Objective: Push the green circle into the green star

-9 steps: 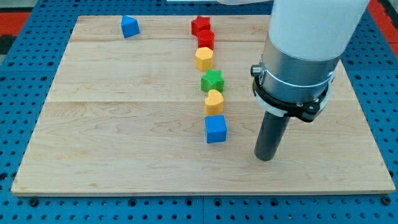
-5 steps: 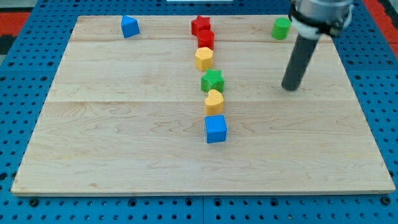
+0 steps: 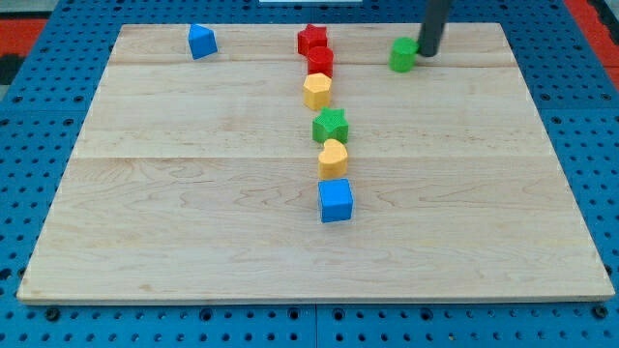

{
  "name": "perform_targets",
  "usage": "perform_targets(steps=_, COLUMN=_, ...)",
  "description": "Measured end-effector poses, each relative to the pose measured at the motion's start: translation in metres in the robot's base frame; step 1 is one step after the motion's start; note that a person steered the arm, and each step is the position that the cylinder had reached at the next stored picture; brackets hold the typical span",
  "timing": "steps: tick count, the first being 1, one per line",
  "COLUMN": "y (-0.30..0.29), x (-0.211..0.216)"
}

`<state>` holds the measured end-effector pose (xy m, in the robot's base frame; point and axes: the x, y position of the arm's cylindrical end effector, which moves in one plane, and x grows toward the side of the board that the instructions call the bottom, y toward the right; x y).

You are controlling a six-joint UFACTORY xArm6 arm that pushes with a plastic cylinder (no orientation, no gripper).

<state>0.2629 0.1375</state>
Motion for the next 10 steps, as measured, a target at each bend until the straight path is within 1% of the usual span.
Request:
perform_targets(steps=1, y=0.006, x=-0.013)
perform_targets(steps=2, y=0.005, x=-0.051)
perform_targets(steps=3, y=-0.022, x=-0.040)
perform_targets(steps=5, y=-0.023, x=0.015)
perform_targets(steps=6, y=-0.023, x=0.028)
perform_targets(steps=7, y=-0.022, x=0.022)
perform_targets(steps=8, y=-0.038, x=-0.007)
perform_targets(steps=9, y=-0.053, x=0.018)
perform_targets(steps=10, y=-0.053, x=0.046)
